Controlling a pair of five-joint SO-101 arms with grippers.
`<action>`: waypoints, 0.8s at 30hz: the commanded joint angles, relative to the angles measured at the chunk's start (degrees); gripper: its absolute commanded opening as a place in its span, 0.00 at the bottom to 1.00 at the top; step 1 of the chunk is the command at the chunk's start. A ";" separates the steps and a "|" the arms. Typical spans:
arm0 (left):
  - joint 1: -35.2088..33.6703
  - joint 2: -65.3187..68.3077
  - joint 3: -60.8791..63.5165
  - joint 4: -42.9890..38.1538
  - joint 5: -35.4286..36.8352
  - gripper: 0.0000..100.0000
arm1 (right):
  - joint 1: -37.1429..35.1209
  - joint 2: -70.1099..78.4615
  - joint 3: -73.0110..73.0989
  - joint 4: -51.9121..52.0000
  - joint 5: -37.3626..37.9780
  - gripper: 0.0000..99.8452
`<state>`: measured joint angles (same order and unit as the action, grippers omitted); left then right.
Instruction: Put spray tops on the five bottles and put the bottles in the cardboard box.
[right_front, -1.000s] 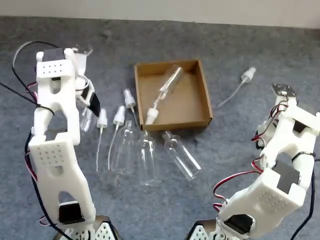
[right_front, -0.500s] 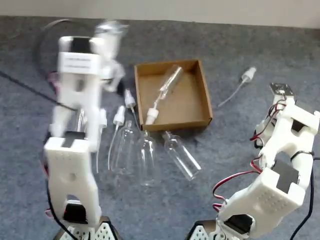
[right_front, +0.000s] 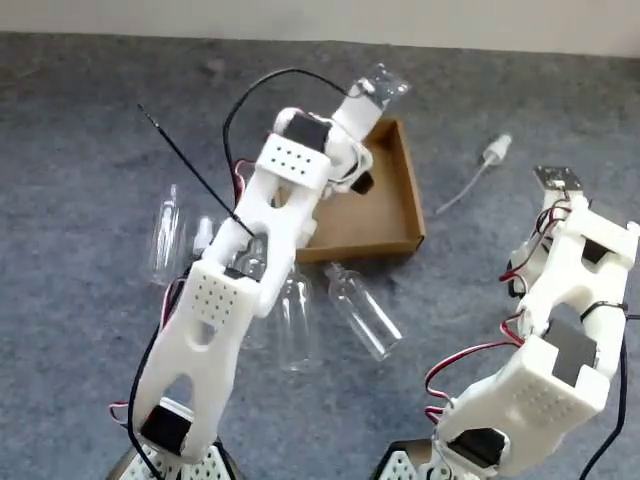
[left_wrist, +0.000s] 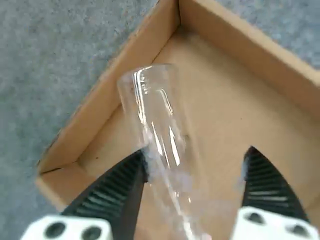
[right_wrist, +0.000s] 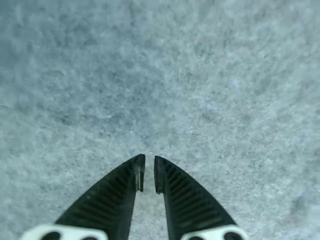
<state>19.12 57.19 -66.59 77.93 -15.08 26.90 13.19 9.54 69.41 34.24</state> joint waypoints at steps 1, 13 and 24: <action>0.57 4.53 -6.90 -1.49 -0.26 0.26 | -0.22 -3.30 -0.13 -0.66 1.05 0.00; -0.92 11.21 -7.78 5.54 2.46 0.14 | -0.40 -3.21 -0.13 -0.84 1.14 0.00; -0.57 4.26 -19.47 22.15 6.86 0.00 | -0.66 -3.21 -0.13 -0.66 0.97 0.00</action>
<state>19.12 68.62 -79.43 93.41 -9.01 26.90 13.19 9.54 69.41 34.77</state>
